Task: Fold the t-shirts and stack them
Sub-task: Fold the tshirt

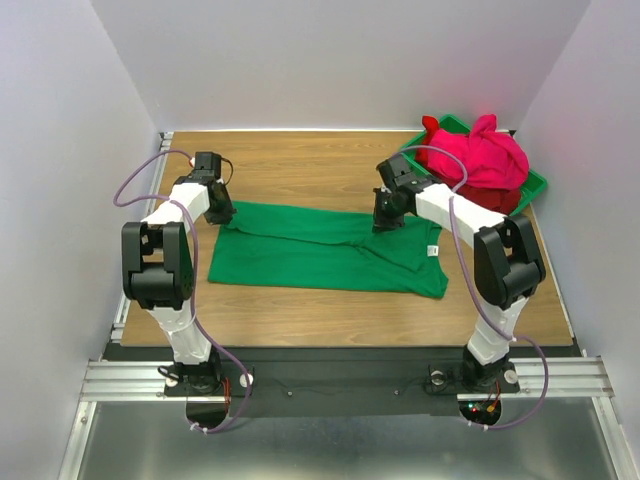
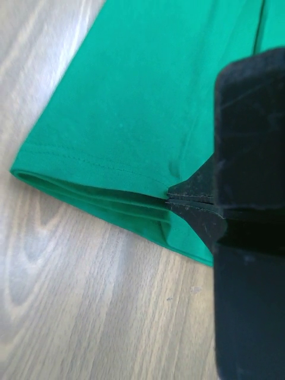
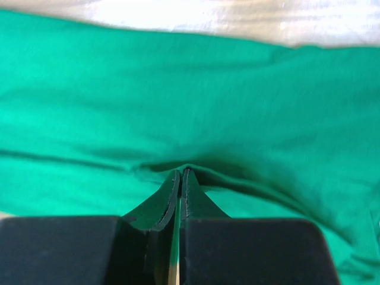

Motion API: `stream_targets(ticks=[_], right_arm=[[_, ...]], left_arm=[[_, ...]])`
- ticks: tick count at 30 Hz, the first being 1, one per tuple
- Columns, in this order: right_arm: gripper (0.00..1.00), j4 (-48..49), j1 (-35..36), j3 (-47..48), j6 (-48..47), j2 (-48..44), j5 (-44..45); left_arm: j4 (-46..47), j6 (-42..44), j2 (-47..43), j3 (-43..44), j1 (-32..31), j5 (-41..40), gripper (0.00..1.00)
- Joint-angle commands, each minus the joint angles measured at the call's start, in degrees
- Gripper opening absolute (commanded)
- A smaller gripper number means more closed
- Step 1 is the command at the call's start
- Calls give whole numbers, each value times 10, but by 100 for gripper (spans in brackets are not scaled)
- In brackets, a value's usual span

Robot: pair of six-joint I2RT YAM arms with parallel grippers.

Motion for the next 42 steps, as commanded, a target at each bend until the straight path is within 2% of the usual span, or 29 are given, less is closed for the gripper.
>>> stream_targets(ticks=[1,27,42], right_arm=[[0,-21,14,-16,9,-46,14],[0,-131,61,-49,19,-129,48],[0,-147,96,-66,19,-117,47]], left_arm=[[-16,6,-32,24,-3,-1,0],[-37,1,-76,-42,-2,-58,0],[-31,-2,-79,-83,2,-81,0]])
